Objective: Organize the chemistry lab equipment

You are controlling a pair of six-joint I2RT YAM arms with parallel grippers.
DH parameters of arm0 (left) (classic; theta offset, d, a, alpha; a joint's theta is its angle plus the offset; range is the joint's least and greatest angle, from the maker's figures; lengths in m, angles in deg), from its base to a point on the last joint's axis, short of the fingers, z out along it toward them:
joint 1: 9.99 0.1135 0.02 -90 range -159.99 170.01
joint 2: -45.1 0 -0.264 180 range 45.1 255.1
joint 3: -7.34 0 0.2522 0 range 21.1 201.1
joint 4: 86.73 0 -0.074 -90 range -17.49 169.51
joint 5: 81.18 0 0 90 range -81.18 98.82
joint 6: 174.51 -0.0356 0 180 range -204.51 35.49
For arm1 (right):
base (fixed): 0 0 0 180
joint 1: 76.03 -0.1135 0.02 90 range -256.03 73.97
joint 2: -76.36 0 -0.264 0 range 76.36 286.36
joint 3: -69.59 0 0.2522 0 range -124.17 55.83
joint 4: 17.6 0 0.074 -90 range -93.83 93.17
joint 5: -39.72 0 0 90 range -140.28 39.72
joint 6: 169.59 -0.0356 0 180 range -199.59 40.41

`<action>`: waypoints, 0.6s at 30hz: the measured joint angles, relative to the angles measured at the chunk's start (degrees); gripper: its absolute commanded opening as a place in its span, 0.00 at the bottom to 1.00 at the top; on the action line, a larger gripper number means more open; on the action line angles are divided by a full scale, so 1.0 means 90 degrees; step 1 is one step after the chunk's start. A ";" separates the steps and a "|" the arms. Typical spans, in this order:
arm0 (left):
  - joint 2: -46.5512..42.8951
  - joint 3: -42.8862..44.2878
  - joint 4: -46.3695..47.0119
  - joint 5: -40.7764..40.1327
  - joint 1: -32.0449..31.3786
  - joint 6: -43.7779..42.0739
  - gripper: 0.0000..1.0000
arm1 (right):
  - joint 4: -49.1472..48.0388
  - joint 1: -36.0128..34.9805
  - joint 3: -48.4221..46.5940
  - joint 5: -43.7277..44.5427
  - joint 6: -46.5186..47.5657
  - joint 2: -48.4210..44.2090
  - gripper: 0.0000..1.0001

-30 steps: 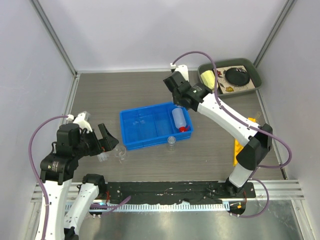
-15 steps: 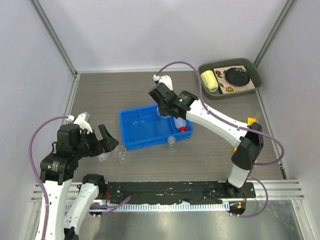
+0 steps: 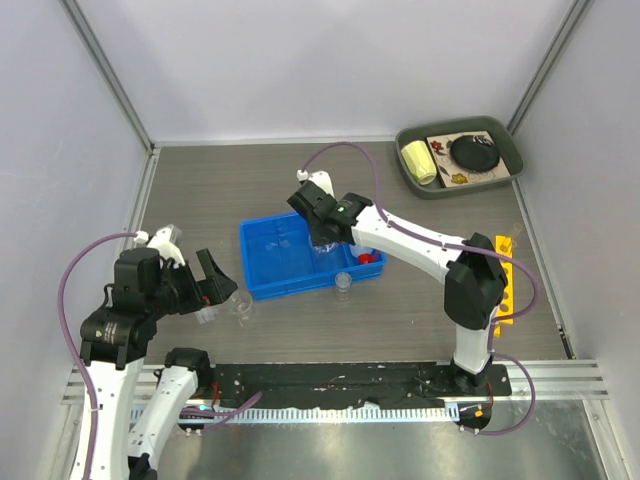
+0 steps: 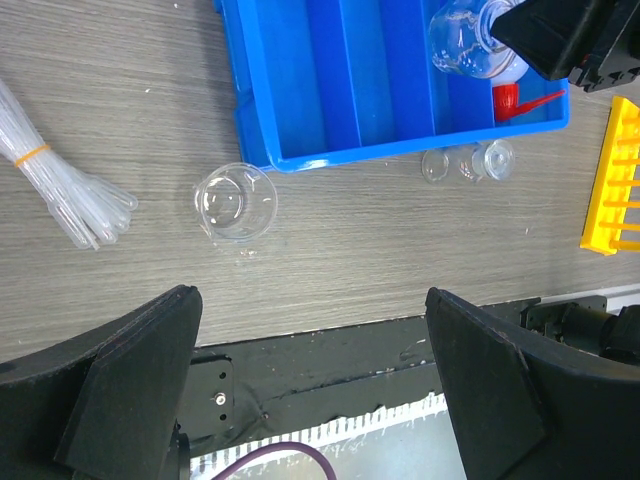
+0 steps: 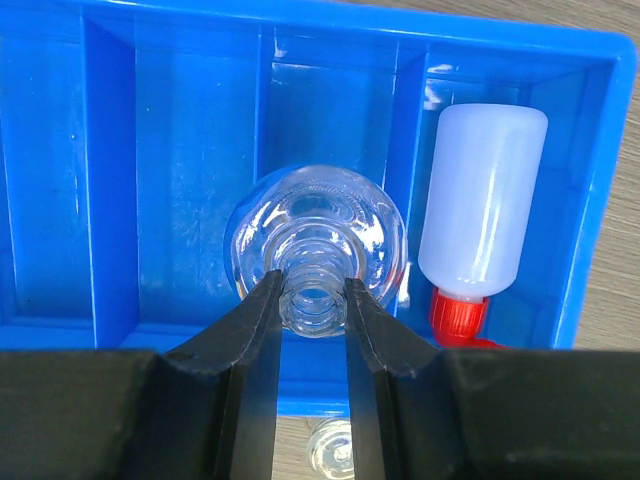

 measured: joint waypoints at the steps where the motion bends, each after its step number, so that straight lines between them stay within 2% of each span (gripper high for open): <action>1: 0.0000 0.0000 -0.0005 0.0000 0.0000 0.0000 1.00 | -0.0019 0.0000 0.0027 -0.0012 0.0000 0.0012 0.01; 13: 0.0000 0.0000 -0.0027 -0.0002 0.0000 -0.0017 1.00 | -0.0522 0.0165 0.0600 -0.0299 0.0000 0.0347 0.02; 18: 0.0002 0.0000 -0.0024 -0.0002 0.0000 -0.0017 1.00 | -0.0763 0.0250 0.0692 -0.0410 -0.0012 0.0367 0.20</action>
